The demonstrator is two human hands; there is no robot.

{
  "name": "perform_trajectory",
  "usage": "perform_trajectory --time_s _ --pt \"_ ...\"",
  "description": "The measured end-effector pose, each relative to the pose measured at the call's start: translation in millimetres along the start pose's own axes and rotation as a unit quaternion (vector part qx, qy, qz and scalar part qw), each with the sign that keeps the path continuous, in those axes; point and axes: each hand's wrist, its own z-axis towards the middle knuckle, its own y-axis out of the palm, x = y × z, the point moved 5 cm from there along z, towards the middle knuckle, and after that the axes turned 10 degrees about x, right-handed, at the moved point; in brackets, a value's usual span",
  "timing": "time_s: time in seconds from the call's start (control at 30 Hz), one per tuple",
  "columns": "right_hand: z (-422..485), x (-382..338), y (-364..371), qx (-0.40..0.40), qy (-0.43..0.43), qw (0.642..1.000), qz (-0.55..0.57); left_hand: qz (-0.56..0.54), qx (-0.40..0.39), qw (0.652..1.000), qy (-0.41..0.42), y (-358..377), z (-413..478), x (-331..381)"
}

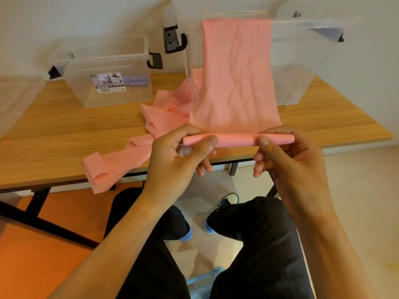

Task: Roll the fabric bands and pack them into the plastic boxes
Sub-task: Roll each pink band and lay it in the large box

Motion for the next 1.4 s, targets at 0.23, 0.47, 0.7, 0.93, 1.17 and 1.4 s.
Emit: perform_trajectory --time_s 0.23,0.47,0.7,0.93,1.17,1.4 --pt "0.7 -0.2 -1.0 0.011 -0.040 0.999 -0.022 -0.035 -0.007 0.999 0.029 4.1 0.4 4.6" --pt "1.3 -0.1 -0.5 0.028 -0.021 0.999 -0.004 -0.015 0.022 0.999 0.031 3.7 0.3 3.1" --pt "3.1 1.2 -2.3 0.049 -0.018 0.999 0.007 -0.010 -0.005 1.000 0.012 5.0 -0.8 1.7" --pt "3.4 -1.3 -0.8 0.019 -0.001 0.999 0.027 0.001 0.000 1.000 0.025 3.4 0.1 1.6" --pt "3.5 0.3 -1.1 0.013 0.008 1.000 0.015 -0.020 0.002 0.999 0.028 4.6 3.7 2.1" --pt "5.0 -2.7 1.3 0.016 -0.016 1.000 -0.022 -0.030 0.021 0.999 0.035 5.4 4.3 1.4"
